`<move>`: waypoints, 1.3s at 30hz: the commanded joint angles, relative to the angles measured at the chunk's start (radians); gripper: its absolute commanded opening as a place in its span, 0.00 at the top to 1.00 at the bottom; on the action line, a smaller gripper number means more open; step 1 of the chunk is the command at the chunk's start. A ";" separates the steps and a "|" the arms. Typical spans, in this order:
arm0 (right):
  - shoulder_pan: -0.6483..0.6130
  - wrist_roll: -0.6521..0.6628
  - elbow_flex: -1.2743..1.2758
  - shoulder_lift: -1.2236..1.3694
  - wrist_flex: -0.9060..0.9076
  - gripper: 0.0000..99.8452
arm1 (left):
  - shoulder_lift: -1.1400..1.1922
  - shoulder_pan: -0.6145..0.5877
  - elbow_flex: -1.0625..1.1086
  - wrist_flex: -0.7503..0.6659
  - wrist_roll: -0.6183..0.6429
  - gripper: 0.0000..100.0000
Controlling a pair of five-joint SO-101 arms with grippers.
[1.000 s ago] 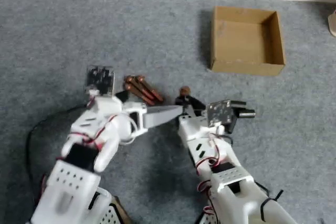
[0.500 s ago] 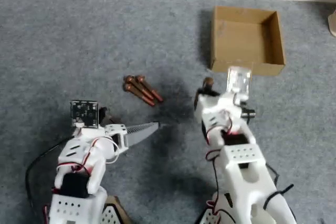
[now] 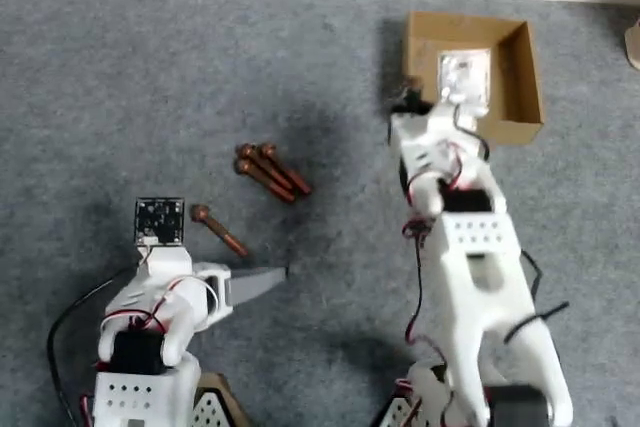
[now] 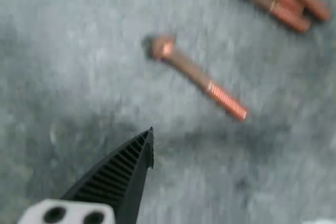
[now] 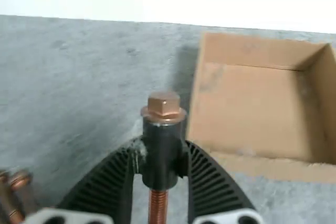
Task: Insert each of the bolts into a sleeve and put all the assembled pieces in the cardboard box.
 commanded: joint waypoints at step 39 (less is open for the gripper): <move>0.131 -0.092 -0.789 0.717 0.239 0.81 | -0.001 -0.013 0.019 0.146 -0.006 0.43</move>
